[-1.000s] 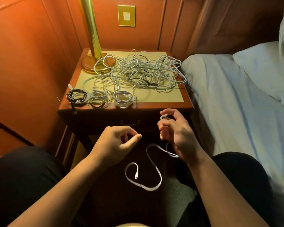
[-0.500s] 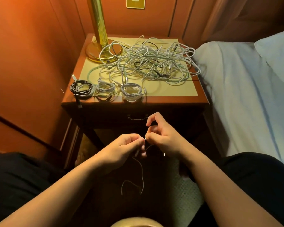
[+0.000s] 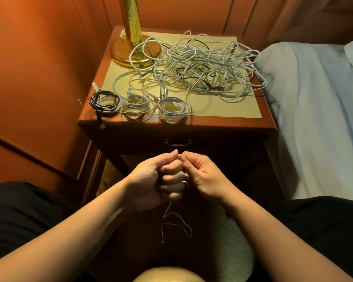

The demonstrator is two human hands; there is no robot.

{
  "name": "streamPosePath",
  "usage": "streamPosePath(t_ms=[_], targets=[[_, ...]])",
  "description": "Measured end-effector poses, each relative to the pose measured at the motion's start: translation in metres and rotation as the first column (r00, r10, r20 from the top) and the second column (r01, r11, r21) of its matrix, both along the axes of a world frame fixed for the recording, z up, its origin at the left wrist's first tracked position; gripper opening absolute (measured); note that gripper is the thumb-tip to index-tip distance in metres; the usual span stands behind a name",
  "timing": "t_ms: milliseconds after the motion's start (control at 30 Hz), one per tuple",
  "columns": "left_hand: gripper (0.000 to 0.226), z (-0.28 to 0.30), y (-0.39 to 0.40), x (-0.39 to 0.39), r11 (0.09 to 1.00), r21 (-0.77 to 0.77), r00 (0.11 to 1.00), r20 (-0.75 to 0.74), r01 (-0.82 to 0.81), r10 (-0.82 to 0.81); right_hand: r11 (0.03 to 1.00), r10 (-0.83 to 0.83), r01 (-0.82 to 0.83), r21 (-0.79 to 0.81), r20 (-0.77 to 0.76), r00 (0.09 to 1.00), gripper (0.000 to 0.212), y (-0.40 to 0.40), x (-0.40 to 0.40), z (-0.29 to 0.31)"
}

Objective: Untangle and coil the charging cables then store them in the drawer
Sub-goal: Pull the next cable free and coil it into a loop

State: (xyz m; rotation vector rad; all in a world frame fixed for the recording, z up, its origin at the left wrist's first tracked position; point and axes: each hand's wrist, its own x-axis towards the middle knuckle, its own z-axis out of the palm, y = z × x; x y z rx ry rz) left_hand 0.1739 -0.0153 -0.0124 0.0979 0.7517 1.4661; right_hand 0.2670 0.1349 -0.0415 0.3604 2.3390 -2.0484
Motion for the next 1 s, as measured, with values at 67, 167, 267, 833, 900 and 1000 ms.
streamPosePath(t_ms=[67, 167, 267, 833, 900, 1000], targets=[[0.049, 0.001, 0.002, -0.001, 0.995, 0.027, 0.995, -0.023, -0.098, 0.099, 0.999, 0.042, -0.042, 0.007, 0.041, 0.998, 0.033, -0.008, 0.000, -0.010], [0.049, 0.006, 0.005, -0.003, 0.981, 0.005, 0.979, -0.064, -0.195, 0.195, 0.996, 0.079, -0.083, 0.023, 0.131, 0.988, 0.034, -0.014, 0.001, -0.007], [0.050, 0.010, 0.008, -0.009, 0.955, 0.005, 0.950, -0.106, -0.296, 0.295, 0.991, 0.128, -0.136, 0.008, 0.289, 0.949, 0.056, -0.011, 0.002, 0.005], [0.039, -0.015, 0.003, -0.015, 0.978, 0.073, 0.633, -0.752, -0.198, 0.184, 0.756, 0.181, -0.054, 0.652, -0.130, 0.975, 0.028, -0.008, 0.022, 0.047], [0.039, -0.011, 0.005, -0.016, 0.956, 0.048, 0.604, -0.766, -0.291, 0.222, 0.786, 0.184, -0.087, 0.612, -0.097, 0.978, 0.030, -0.007, 0.023, 0.050], [0.051, -0.010, 0.006, -0.024, 0.937, 0.045, 0.730, -0.615, -0.346, 0.299, 0.728, 0.284, -0.281, 0.625, 0.098, 0.954, 0.030, -0.010, 0.026, 0.053]])
